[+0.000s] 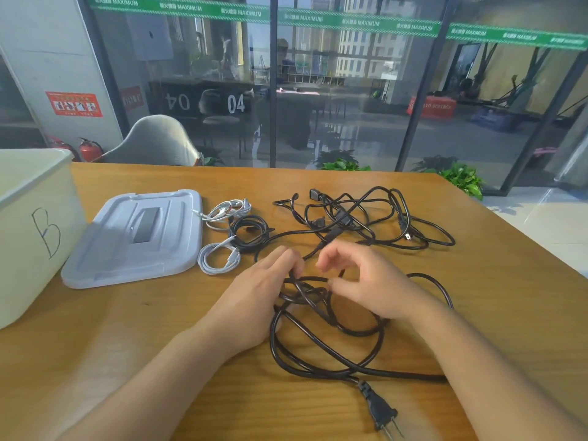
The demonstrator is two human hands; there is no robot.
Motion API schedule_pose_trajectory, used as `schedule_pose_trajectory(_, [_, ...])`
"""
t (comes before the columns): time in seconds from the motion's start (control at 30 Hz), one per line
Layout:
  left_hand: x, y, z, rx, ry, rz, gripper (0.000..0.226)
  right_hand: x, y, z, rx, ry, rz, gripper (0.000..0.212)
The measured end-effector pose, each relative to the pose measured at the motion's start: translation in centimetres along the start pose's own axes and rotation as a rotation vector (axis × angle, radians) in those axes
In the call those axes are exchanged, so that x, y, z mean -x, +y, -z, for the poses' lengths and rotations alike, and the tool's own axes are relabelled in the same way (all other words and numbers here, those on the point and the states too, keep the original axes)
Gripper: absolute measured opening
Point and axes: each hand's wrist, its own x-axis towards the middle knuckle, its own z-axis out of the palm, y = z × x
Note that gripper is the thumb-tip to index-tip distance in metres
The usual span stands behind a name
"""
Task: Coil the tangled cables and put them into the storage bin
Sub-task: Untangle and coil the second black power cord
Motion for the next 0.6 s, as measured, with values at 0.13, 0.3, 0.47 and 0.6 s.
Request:
schedule_pose_trajectory(0.13, [0.1, 0.2, 0.0, -0.009, 0.013, -0.003, 0.056, 0.1, 2.3, 0.9, 0.307, -0.132, -0.096, 0.031])
schedule_pose_trajectory(0.3, [0.1, 0.6, 0.1, -0.097, 0.011, 0.01, 0.067, -1.0, 3.8, 1.0, 0.388, -0.048, -0.181, 0.038])
schedule_pose_trajectory(0.47, [0.2, 0.8, 0.1, -0.136, 0.028, 0.006, 0.066, -1.5, 5.1, 1.4, 0.407, 0.243, -0.188, 0.023])
schedule_pose_trajectory(0.6, [0.1, 0.6, 0.2, -0.111, 0.032, 0.025, 0.063, -1.5, 5.1, 1.1, 0.4, 0.327, -0.095, 0.043])
